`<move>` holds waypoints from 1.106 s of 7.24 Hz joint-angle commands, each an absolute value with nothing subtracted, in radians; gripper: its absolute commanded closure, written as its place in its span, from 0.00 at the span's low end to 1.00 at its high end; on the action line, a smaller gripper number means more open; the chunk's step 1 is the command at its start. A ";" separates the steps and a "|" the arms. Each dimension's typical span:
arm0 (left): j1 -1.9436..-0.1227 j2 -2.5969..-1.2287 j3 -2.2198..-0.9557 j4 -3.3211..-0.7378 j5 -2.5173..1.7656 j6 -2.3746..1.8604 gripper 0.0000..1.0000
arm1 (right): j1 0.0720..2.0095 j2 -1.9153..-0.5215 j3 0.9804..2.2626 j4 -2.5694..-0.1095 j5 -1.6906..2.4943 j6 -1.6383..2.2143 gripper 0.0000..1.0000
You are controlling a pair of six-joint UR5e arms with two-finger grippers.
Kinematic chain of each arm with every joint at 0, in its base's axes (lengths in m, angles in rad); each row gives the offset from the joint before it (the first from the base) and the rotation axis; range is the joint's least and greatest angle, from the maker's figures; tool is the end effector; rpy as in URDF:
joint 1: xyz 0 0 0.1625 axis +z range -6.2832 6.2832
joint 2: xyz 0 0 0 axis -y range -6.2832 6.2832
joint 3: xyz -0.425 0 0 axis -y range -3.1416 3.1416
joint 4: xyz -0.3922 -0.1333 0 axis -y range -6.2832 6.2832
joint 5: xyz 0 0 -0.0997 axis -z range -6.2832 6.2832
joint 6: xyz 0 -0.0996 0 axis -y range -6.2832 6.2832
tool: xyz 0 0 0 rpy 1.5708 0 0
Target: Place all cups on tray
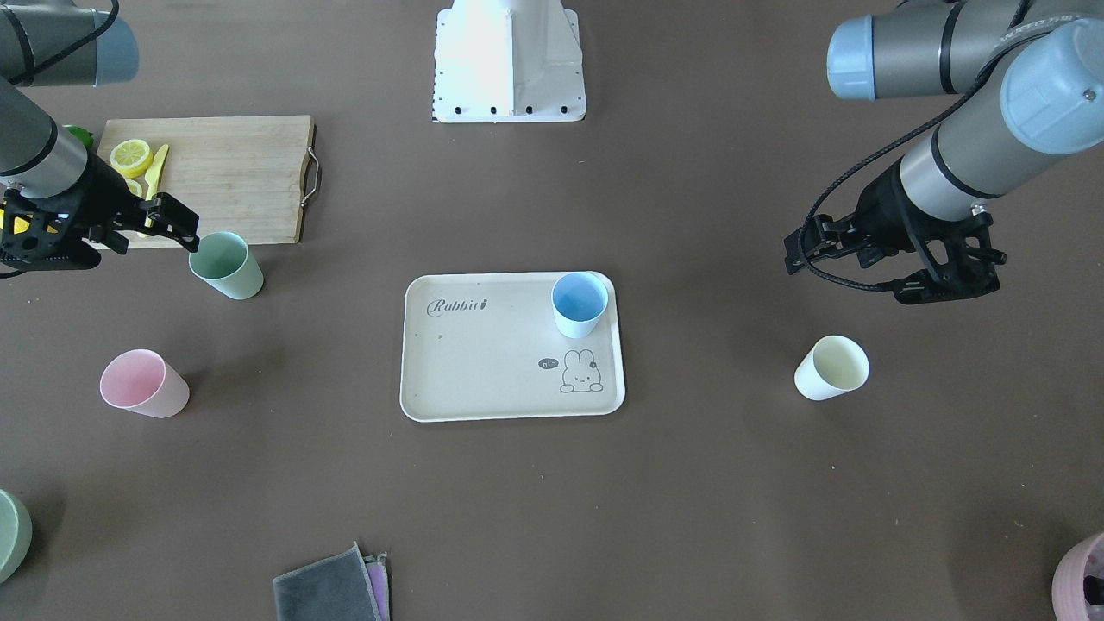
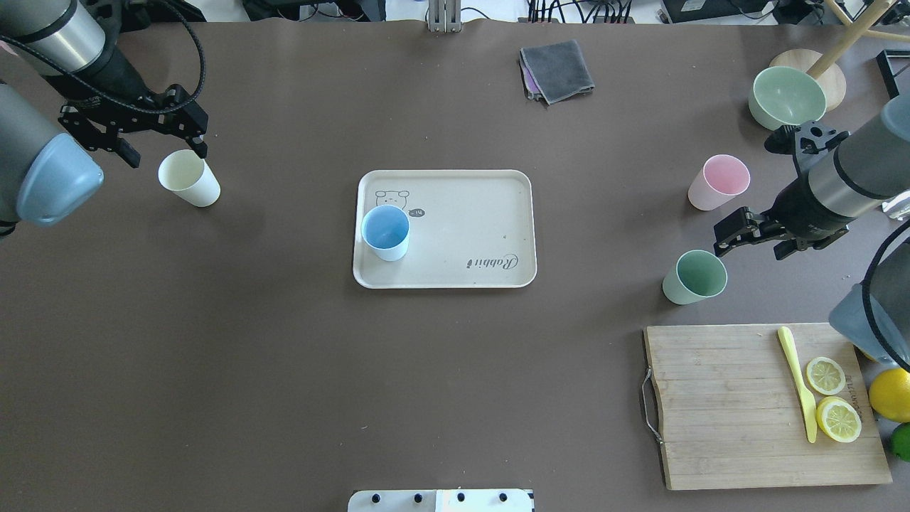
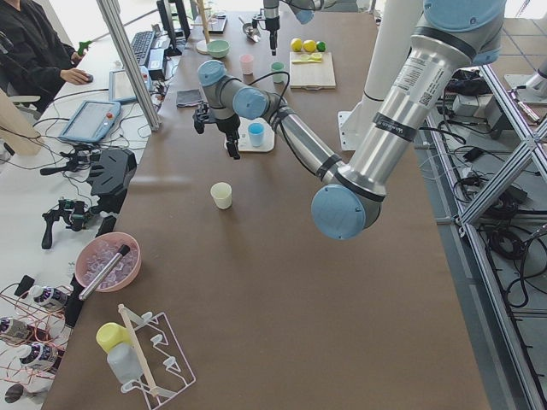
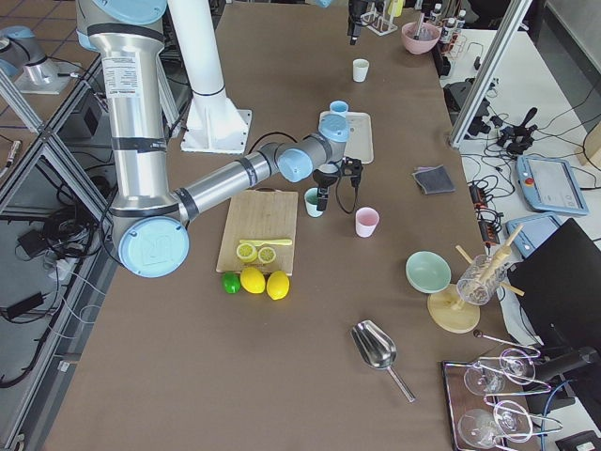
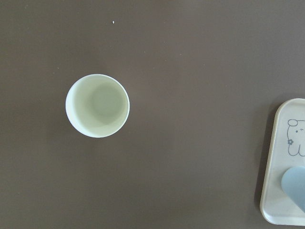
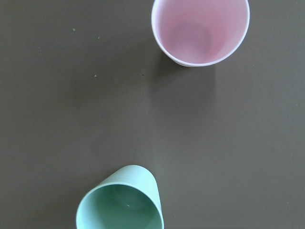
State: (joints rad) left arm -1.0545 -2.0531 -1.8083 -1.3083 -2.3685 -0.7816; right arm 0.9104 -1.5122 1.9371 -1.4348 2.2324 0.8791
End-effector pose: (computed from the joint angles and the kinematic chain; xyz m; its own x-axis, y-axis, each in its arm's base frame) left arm 0.2483 -0.5630 0.2989 0.6323 -0.1099 -0.7669 0.0035 0.9903 -0.1390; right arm -0.2549 -0.4458 0.4386 0.6696 0.0417 0.7415 0.0058 0.9981 -0.0614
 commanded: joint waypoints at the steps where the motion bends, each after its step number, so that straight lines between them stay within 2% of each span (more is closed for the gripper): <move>1: -1.055 -2.052 -1.807 -1.307 -2.368 -0.781 0.03 | 0.842 -1.534 1.936 -1.376 2.162 0.951 0.00; 8: -1.049 -2.051 -1.802 -1.308 -2.368 -0.782 0.03 | 0.793 -1.522 1.879 -1.376 2.137 0.986 0.01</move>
